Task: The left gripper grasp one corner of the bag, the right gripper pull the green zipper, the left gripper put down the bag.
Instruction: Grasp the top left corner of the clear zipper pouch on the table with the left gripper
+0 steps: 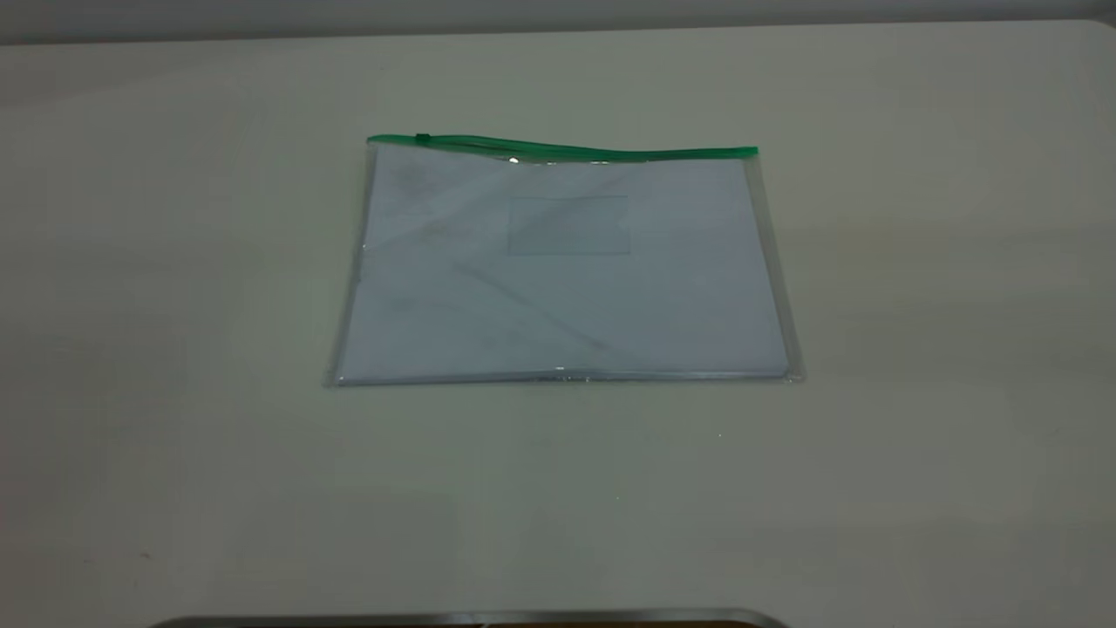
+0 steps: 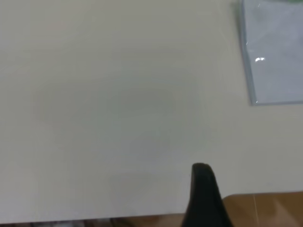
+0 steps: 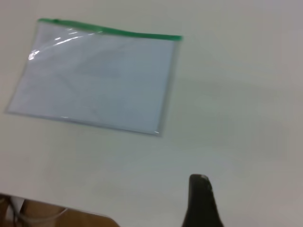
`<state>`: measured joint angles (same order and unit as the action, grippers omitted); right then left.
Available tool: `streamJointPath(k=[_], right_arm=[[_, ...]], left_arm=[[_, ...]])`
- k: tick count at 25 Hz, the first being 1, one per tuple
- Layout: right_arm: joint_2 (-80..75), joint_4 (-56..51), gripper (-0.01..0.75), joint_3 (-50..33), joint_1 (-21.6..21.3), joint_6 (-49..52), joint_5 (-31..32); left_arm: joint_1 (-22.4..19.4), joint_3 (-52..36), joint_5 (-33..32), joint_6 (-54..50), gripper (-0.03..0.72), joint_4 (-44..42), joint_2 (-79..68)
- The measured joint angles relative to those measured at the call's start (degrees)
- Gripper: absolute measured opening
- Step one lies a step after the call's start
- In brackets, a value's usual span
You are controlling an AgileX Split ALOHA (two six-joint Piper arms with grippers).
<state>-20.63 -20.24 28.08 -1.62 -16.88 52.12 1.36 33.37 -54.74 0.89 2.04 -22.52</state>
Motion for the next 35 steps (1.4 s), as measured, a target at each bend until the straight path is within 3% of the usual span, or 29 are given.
streamJointPath(k=[6, 11, 17, 20, 24, 31, 35], right_arm=[[-20.07, -11.88, 0.574, 0.08, 0.00, -17.24, -14.20], [-37.63, -36.75, 0.576, 0.40, 0.85, -41.21, -21.18], [-54.97, -63.94, 0.584, 5.46, 11.08, -70.84, -26.90], [-63.04, -69.76, 0.586, 10.16, 15.45, -75.30, -28.19], [-73.19, -71.04, 0.586, 17.34, 18.66, -76.35, -25.07], [-84.15, -71.23, 0.586, 25.75, 18.84, -75.76, -19.55], [-85.84, -71.74, 0.586, 27.65, 18.84, -75.71, -18.97]], left_arm=[[0.00, 4.20, 11.22, 0.07, 0.567, 0.53, -24.85], [0.00, 6.50, 20.48, 5.40, 0.567, 5.34, -40.45], [0.00, 12.06, 26.22, 13.96, 0.589, 14.55, -57.51], [-0.02, 16.37, 27.72, 18.26, 0.590, 18.35, -66.44], [-0.02, 23.83, 29.89, 24.81, 0.590, 22.19, -77.44], [-0.02, 38.35, 29.66, 34.84, 0.590, 31.47, -96.18], [-0.02, 46.93, 25.59, 42.94, 0.590, 40.04, -105.88]])
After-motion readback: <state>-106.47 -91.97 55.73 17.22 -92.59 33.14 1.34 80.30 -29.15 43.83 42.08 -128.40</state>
